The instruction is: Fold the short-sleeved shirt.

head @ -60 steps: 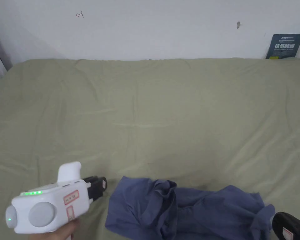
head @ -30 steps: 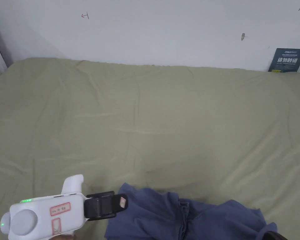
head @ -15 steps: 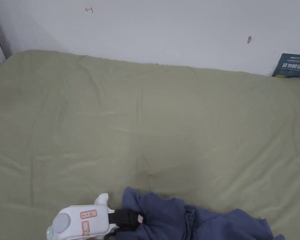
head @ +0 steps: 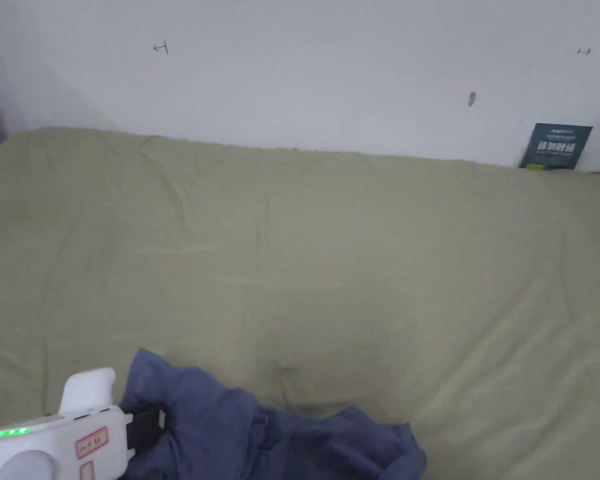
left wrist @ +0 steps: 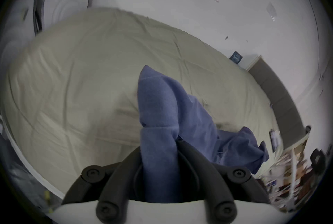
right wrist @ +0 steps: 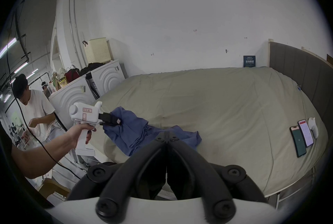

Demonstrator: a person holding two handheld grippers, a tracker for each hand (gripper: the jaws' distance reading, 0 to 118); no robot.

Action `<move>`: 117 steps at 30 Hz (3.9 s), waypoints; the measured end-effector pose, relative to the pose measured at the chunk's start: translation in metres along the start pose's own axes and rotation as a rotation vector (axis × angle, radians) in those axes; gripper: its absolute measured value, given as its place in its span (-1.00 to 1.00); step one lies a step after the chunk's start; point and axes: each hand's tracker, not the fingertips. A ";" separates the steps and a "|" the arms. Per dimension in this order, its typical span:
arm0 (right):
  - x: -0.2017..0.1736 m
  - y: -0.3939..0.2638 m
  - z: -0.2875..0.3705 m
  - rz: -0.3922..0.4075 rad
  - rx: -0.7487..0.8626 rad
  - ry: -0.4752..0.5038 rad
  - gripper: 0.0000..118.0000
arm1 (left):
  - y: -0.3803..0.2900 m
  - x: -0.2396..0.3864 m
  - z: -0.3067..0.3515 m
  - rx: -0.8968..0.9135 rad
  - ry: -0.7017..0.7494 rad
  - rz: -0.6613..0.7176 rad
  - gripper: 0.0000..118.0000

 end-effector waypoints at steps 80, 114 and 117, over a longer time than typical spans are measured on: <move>0.127 -0.066 -0.150 -0.514 -0.360 0.154 -1.00 | 0.006 -0.025 -0.041 -0.149 -0.296 0.034 -0.60; 0.032 0.087 -0.020 0.091 0.174 -0.165 -1.00 | -0.001 0.011 0.233 0.682 0.196 -0.250 -0.97; 0.021 0.119 0.012 0.159 0.332 -0.200 -1.00 | -0.008 0.081 0.242 0.825 0.160 -0.302 -0.97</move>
